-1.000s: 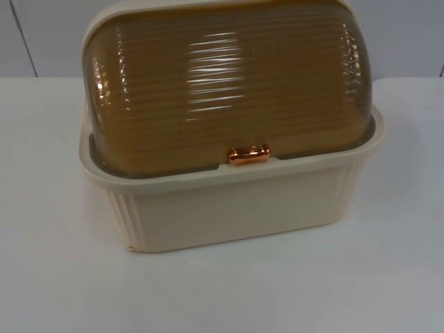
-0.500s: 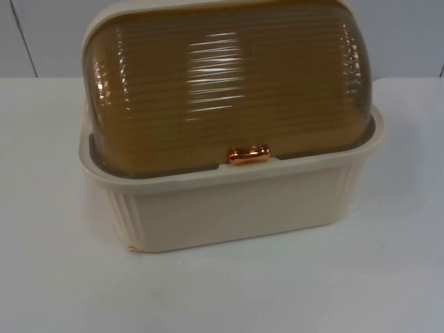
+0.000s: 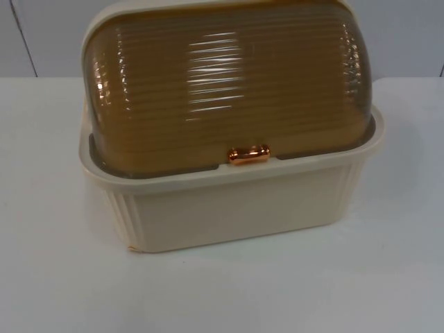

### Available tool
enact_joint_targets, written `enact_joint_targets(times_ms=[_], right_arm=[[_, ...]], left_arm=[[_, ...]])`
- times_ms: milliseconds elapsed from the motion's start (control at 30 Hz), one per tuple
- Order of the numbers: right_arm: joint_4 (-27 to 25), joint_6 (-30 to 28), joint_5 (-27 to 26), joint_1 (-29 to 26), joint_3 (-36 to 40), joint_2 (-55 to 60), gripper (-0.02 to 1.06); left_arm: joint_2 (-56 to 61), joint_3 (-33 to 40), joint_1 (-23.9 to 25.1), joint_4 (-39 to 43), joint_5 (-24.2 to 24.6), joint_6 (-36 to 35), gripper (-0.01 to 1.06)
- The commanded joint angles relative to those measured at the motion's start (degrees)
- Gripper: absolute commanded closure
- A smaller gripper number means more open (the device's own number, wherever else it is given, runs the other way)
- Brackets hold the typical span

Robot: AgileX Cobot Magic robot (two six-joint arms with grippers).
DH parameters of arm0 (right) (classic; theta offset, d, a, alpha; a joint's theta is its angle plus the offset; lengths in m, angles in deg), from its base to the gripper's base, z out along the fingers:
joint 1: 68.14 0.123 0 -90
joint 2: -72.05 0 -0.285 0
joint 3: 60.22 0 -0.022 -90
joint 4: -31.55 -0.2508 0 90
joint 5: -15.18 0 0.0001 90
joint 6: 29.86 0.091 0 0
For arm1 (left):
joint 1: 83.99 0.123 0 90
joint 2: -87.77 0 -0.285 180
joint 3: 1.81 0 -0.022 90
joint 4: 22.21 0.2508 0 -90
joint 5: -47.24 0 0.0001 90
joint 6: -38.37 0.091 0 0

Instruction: Open the box lid with the left hand, place the block into the box with the right hand, then close the box lid with the left hand.

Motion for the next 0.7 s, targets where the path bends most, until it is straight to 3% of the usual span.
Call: enact_joint_targets(times_ms=[0,167,400,667], right_arm=[[0.22,-0.35,0.61,0.04,2.98,0.02,-0.01],[0.10,3.54,-0.51,0.04,10.14,0.02,-0.01],[0.10,3.62,-1.79,0.04,14.96,0.02,-0.01],[0.25,3.67,-1.79,0.04,14.95,0.02,-0.01]], left_arm=[[0.20,0.70,-0.25,0.55,1.63,0.05,0.02],[0.20,5.27,-0.25,0.68,3.52,0.05,0.02],[0.20,11.68,-0.25,0.23,3.07,0.05,0.02],[0.20,11.95,-0.25,0.49,2.01,-0.43,0.02]])
